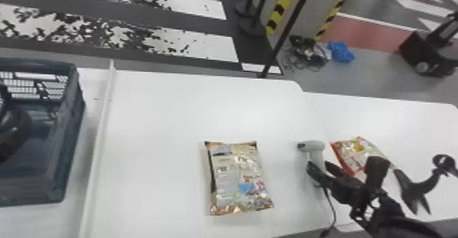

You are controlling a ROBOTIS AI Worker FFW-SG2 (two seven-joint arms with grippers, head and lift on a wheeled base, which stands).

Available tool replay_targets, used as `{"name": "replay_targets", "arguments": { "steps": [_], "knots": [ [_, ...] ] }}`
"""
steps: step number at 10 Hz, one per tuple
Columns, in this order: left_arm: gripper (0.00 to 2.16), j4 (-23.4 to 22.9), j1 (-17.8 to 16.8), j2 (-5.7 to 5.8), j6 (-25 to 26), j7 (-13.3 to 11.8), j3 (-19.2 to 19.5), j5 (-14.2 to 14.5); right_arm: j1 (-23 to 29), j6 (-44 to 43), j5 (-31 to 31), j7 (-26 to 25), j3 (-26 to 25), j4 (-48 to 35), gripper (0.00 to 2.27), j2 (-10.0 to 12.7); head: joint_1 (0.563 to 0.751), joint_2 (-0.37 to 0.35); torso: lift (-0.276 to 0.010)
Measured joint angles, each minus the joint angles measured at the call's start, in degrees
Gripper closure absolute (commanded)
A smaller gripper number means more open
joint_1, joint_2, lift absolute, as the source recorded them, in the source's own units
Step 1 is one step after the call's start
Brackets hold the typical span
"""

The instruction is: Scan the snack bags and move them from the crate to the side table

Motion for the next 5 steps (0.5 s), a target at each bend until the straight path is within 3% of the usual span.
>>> {"name": "replay_targets", "arguments": {
  "steps": [3,5],
  "knots": [
    [0.04,0.22,-0.31,-0.01,0.0,0.0,-0.31,0.22,-0.62,1.32,0.2,0.67,1.03,0.86,2.23,0.16,0.695,-0.35,-0.087],
    [0.04,0.17,-0.23,0.01,-0.15,0.0,-0.68,0.6,1.56,0.13,-0.17,-2.72,0.6,-1.83,2.23,2.81,0.695,-0.35,-0.087]
  ]
}}
